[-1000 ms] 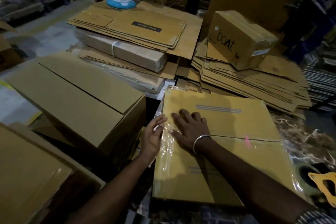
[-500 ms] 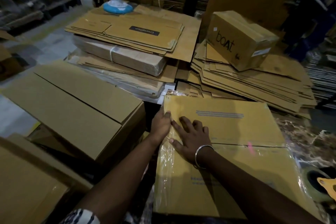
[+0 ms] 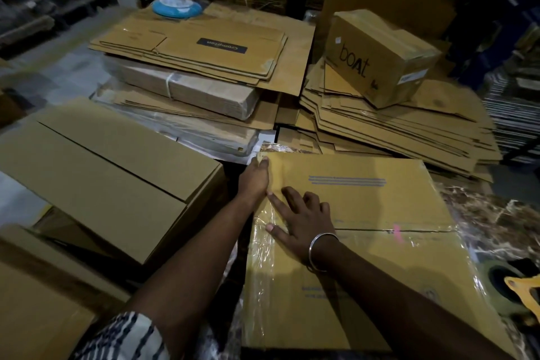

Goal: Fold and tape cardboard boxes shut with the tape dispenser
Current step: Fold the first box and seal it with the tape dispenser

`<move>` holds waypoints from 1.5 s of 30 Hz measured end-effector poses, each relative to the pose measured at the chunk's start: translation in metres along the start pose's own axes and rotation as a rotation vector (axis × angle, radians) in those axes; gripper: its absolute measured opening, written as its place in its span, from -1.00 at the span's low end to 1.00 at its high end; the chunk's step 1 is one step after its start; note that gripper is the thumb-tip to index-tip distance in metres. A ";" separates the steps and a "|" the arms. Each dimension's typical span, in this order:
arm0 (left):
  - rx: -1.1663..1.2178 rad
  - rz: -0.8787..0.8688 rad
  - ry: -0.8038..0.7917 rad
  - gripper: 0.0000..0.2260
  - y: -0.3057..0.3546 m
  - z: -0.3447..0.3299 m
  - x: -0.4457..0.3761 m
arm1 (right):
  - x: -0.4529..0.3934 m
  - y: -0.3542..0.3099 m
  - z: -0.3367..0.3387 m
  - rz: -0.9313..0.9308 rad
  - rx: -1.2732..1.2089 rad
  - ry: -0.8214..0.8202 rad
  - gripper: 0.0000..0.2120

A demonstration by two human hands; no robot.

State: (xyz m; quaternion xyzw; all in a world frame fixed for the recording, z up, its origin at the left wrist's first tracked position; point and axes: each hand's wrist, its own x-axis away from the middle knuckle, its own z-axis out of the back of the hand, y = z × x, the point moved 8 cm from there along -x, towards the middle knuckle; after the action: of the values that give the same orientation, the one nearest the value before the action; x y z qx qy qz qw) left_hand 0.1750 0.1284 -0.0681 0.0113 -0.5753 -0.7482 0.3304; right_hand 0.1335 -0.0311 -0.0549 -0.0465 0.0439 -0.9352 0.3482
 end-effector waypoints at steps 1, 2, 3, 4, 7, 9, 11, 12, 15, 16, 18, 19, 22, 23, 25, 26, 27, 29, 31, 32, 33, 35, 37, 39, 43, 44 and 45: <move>0.012 0.024 -0.014 -0.58 -0.002 -0.001 -0.005 | 0.000 0.000 -0.001 0.000 0.000 -0.008 -0.33; 0.007 0.038 -0.027 -0.58 -0.005 -0.002 -0.009 | 0.000 0.001 -0.002 -0.002 -0.002 -0.015 -0.33; -0.014 0.026 -0.031 -0.57 -0.006 -0.001 -0.010 | -0.001 0.001 -0.002 -0.003 -0.005 -0.019 -0.33; -0.060 -0.005 -0.025 -0.56 -0.006 0.001 -0.011 | -0.001 0.001 -0.002 -0.004 -0.007 -0.022 -0.33; -0.305 -0.127 -0.018 -0.46 -0.001 0.012 -0.016 | -0.002 0.001 -0.002 0.000 -0.004 -0.028 -0.32; -0.369 -0.117 -0.023 -0.44 0.000 0.022 -0.021 | -0.001 0.001 -0.002 0.004 -0.010 -0.029 -0.32; -0.312 -0.093 0.062 -0.54 -0.001 0.037 -0.027 | 0.000 0.001 -0.002 0.007 -0.016 -0.030 -0.32; -0.245 -0.087 0.132 -0.63 -0.004 0.044 -0.030 | 0.000 0.001 -0.002 0.009 -0.019 -0.029 -0.33; -0.037 -0.116 0.241 -0.74 -0.005 0.052 -0.030 | 0.000 0.001 -0.002 0.013 -0.026 -0.023 -0.33; 0.008 -0.128 0.224 -0.75 -0.004 0.049 -0.031 | 0.000 0.000 -0.002 0.014 -0.027 -0.021 -0.33; 0.064 -0.154 0.198 -0.78 0.000 0.043 -0.033 | 0.000 0.001 -0.002 0.008 -0.027 -0.018 -0.33; 0.075 -0.168 0.197 -0.80 0.003 0.041 -0.035 | 0.000 0.001 -0.002 0.003 -0.027 -0.019 -0.33; 0.059 -0.197 0.178 -0.76 0.006 0.035 -0.040 | 0.000 0.001 -0.004 -0.001 -0.031 -0.029 -0.33; 0.013 -0.227 0.191 -0.75 0.009 0.034 -0.039 | 0.000 0.001 -0.004 0.002 -0.034 -0.033 -0.33; -0.130 -0.312 0.238 -0.74 0.020 0.034 -0.035 | 0.000 0.002 -0.004 0.007 -0.042 -0.034 -0.32; -0.194 -0.337 0.246 -0.74 0.025 0.033 -0.033 | 0.000 0.002 -0.003 0.007 -0.043 -0.032 -0.32; -0.245 -0.360 0.246 -0.74 0.029 0.031 -0.032 | 0.000 0.002 -0.002 0.009 -0.043 -0.028 -0.32; -0.330 -0.391 0.213 -0.70 0.032 0.026 -0.035 | 0.000 0.001 -0.001 0.017 -0.048 -0.010 -0.32; -0.377 -0.385 0.222 -0.65 0.030 0.025 -0.041 | 0.001 0.003 0.000 0.023 -0.082 0.024 -0.32; -0.374 -0.368 0.234 -0.63 0.029 0.027 -0.042 | 0.003 0.004 0.003 0.028 -0.116 0.060 -0.33; -0.365 -0.365 0.239 -0.63 0.028 0.028 -0.044 | 0.005 0.005 0.006 0.038 -0.164 0.111 -0.37; -0.366 -0.377 0.214 -0.64 0.029 0.028 -0.040 | 0.013 0.009 0.014 0.058 -0.285 0.247 -0.51; -0.392 -0.377 0.186 -0.66 0.028 0.027 -0.038 | 0.026 0.016 0.022 0.028 -0.351 0.352 -0.65; -0.426 -0.369 0.188 -0.67 0.029 0.027 -0.037 | 0.048 0.022 0.025 -0.045 -0.335 0.398 -0.73; -0.468 -0.358 0.196 -0.73 0.030 0.027 -0.036 | 0.125 0.050 0.013 -0.413 -0.213 0.335 -0.53; -0.481 -0.343 0.203 -0.72 0.028 0.031 -0.034 | 0.147 0.060 0.009 -0.551 -0.153 0.283 -0.46; -0.499 -0.343 0.216 -0.71 0.026 0.035 -0.033 | 0.165 0.068 0.006 -0.654 -0.109 0.226 -0.40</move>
State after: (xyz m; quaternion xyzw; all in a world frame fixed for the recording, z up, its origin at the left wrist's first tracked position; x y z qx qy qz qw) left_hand 0.1999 0.1719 -0.0459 0.1060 -0.3253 -0.9054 0.2513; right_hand 0.0537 -0.1909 -0.0476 0.0272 0.1150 -0.9928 0.0199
